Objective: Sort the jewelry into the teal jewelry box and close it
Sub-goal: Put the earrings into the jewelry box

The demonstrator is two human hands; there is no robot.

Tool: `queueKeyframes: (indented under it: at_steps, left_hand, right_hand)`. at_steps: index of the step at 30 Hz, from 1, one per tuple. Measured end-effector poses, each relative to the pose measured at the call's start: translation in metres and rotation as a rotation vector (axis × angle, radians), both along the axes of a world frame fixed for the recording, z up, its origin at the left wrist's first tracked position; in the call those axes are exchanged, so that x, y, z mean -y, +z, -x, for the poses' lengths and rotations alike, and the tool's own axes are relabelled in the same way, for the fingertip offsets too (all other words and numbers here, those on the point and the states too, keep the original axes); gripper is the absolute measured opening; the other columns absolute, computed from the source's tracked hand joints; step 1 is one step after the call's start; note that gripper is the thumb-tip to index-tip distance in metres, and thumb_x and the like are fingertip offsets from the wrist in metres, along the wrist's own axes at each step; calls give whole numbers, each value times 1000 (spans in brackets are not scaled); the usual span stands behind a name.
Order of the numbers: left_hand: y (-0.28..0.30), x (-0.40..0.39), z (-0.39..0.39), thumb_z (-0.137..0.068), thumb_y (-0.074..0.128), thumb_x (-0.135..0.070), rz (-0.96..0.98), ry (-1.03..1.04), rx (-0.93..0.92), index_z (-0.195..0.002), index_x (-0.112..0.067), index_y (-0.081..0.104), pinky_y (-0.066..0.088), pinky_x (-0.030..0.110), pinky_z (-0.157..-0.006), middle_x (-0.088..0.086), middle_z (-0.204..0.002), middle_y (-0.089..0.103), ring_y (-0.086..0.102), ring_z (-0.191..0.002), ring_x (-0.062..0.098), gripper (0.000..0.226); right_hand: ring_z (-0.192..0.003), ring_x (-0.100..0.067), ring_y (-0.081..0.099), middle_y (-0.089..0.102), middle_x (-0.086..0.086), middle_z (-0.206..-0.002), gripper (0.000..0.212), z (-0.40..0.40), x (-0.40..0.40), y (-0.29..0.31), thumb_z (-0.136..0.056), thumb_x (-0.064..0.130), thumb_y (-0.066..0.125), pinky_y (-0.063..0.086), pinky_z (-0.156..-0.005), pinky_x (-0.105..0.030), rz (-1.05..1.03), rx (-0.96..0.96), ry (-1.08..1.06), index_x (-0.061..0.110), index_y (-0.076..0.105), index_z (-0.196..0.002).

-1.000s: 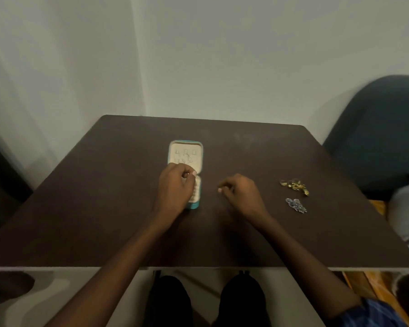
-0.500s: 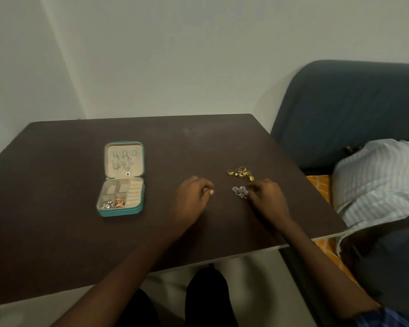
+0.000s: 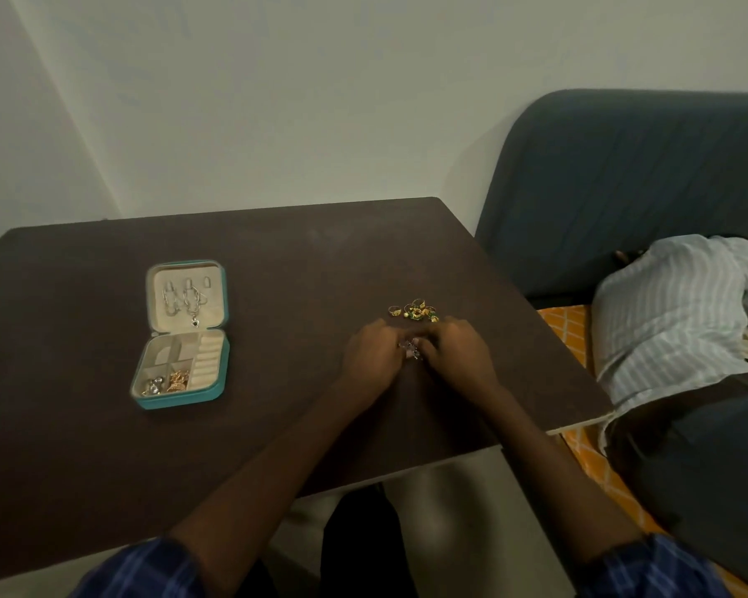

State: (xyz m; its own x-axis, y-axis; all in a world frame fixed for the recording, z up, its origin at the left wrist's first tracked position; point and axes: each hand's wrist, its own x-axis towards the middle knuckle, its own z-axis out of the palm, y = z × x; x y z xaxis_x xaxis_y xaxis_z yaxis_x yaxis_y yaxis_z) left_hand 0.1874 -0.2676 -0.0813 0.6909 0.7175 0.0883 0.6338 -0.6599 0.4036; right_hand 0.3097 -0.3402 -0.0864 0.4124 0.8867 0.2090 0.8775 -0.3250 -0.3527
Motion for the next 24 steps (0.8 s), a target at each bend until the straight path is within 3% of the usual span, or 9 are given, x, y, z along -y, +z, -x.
queueKeyframes:
  at_steps: [3,6,10,14,17,21,24]
  left_hand:
    - [-3,-2,-2,-90,56,-26,12,18,35,-92,-7,64,37,35,-72,15,-99,56,55,-94,30,21]
    - [-8,-2,1,-90,57,-27,-5,18,72,-92,-7,64,35,32,-71,12,-99,56,53,-94,26,21]
    - [-11,-3,9,-89,58,-24,13,0,155,-89,-10,59,37,33,-73,8,-94,60,55,-89,25,13]
    - [-5,-6,21,-86,61,-22,54,-3,224,-83,-17,59,39,30,-69,2,-87,61,55,-82,19,7]
    - [4,-7,29,-84,65,-27,81,19,294,-81,-18,66,34,22,-68,0,-86,61,54,-80,13,10]
    - [24,-7,41,-84,67,-29,146,30,401,-81,-12,73,39,19,-65,-3,-75,66,57,-70,8,18]
    - [36,-9,50,-83,67,-34,198,51,444,-69,-20,69,35,11,-53,-6,-62,64,52,-55,-1,21]
  right_hand:
    - [-88,-29,56,62,-10,-88,19,-1,-1,0,-88,24,55,38,-64,-33,18,43,-9,11,67,-83]
    - [-83,-28,57,64,-8,-82,19,-4,-2,-1,-88,25,56,35,-61,-31,29,60,-9,10,65,-79]
    - [-74,-19,62,67,-1,-75,12,-4,3,0,-87,23,60,47,-64,-31,-74,-161,-22,18,66,-77]
    - [-59,-2,56,62,8,-63,14,0,7,10,-86,19,61,43,-58,-16,-200,-390,-55,22,64,-73]
    - [-58,-3,56,62,6,-63,8,2,5,16,-85,16,64,45,-62,-22,-283,-567,-46,17,67,-78]
    - [-64,10,56,65,11,-77,13,9,5,31,-90,10,59,42,-65,-14,-319,-689,95,15,71,-94]
    - [-65,4,57,68,3,-82,15,18,5,45,-91,11,58,46,-61,-13,-308,-738,157,9,71,-97]
